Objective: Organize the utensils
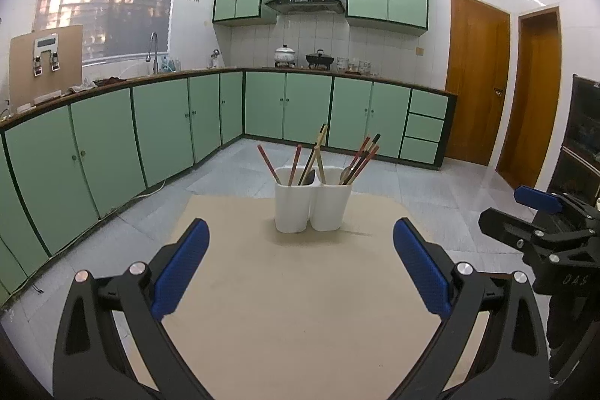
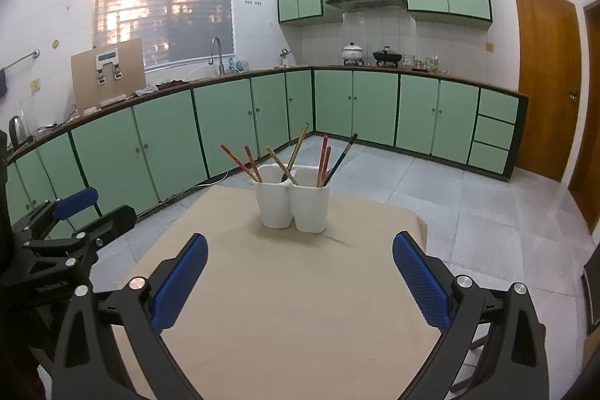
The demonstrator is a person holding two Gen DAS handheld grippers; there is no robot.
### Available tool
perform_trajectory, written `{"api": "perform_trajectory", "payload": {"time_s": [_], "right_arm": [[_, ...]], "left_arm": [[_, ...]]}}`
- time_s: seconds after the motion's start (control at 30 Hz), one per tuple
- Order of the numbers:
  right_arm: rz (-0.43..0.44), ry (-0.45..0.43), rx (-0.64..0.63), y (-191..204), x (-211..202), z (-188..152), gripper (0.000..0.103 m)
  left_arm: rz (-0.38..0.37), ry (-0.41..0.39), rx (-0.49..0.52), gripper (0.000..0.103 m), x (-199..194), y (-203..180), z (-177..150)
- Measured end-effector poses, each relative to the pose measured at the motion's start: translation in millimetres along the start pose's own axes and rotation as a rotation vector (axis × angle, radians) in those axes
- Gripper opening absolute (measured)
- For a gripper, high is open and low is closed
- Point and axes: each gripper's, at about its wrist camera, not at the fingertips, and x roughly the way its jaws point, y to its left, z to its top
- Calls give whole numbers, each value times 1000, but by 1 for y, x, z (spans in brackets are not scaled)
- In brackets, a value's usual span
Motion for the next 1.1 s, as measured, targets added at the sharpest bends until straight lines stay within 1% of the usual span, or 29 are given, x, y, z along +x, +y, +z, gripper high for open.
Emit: {"api": "perform_trajectory", "payload": {"time_s": [0.6,1.1], "right_arm": [[16,-36,-8,14,-27,4,97],[16,-44,-7,16,-29,6,97]], "left_arm": [[3,-51,4,96,-32,-2,1],[2,-61,3,96,-36,-3,1]]}}
